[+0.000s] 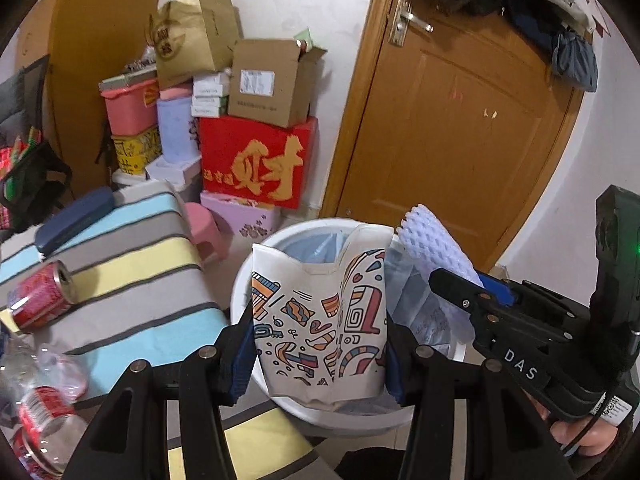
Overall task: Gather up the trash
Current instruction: 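Carry the paper bag and foam net over the trash bin with both tools, then open both tools to drop the paper bag and foam net into the bin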
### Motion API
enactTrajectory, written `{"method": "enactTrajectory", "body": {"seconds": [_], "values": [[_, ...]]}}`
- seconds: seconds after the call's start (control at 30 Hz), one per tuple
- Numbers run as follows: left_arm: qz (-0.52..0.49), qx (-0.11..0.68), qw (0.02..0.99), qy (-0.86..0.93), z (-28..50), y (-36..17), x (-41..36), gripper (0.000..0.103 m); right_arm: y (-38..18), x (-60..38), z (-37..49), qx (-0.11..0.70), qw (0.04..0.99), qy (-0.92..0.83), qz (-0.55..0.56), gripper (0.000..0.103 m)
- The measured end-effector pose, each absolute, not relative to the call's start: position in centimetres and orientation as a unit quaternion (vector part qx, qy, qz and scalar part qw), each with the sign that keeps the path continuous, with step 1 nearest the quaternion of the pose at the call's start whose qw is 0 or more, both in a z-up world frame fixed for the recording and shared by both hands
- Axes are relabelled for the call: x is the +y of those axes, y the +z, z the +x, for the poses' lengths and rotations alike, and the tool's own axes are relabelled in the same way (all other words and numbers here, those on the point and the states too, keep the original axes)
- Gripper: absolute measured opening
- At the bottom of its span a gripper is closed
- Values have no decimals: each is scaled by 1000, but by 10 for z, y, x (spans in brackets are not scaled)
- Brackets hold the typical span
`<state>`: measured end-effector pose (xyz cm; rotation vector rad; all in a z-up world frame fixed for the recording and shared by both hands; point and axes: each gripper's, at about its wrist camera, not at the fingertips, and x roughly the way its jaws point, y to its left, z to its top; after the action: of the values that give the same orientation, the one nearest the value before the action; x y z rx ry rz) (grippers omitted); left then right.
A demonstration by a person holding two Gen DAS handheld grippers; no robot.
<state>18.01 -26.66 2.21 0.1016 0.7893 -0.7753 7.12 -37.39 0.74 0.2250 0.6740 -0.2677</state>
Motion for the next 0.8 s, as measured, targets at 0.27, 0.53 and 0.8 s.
{"method": "enactTrajectory", "body": {"seconds": [0.27, 0.53, 0.8], "values": [[56, 389, 845, -363, 188, 4, -284, 54, -7, -387, 73, 353, 919, -139, 111, 25], [60, 394, 846, -354, 188, -1, -283, 66, -16, -391, 74, 371, 911, -145, 106, 39], [56, 392, 852, -342, 188, 3, -273, 67, -13, -391, 71, 364, 913, -146, 111, 57]]}}
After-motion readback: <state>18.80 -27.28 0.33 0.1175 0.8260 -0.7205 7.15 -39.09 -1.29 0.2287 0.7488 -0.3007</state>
